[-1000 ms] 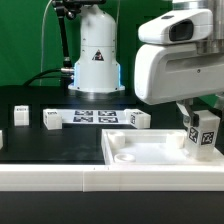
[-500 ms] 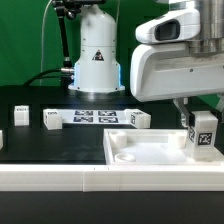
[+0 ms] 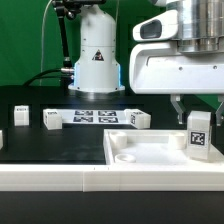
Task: Assemble one leg
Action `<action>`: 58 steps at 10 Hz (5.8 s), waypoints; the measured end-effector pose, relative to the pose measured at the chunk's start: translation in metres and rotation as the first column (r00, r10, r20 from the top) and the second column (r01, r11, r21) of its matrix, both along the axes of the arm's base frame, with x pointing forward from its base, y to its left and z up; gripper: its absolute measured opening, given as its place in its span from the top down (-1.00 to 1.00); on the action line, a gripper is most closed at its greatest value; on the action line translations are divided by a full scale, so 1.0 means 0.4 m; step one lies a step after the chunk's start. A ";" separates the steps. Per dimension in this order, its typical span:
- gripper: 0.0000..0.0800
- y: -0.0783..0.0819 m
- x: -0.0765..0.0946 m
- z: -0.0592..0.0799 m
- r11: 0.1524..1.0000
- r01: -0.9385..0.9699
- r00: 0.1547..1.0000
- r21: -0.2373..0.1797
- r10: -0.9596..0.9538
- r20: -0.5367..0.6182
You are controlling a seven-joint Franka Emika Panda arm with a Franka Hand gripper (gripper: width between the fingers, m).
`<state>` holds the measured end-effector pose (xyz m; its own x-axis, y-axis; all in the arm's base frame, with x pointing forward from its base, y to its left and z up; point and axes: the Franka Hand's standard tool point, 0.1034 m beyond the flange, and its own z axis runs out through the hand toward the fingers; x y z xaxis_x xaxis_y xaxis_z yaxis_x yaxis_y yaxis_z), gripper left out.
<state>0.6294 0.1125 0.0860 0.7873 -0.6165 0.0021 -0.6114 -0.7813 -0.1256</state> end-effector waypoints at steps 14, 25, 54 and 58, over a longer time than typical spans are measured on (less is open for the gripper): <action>-0.61 0.005 -0.006 -0.006 0.931 0.365 0.930 0.006 -0.365 -0.037; -0.62 0.010 -0.003 -0.016 0.759 -0.645 0.762 -0.088 0.647 -0.011; -0.59 -0.006 -0.010 -0.019 0.910 0.415 0.909 -0.019 -0.416 -0.015; -0.62 -0.003 -0.004 -0.020 0.993 -0.106 0.994 -0.061 0.106 0.005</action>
Offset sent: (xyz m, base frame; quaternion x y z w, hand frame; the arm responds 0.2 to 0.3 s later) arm 0.0008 0.0025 -0.0105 -0.0089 0.0275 0.2561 0.9662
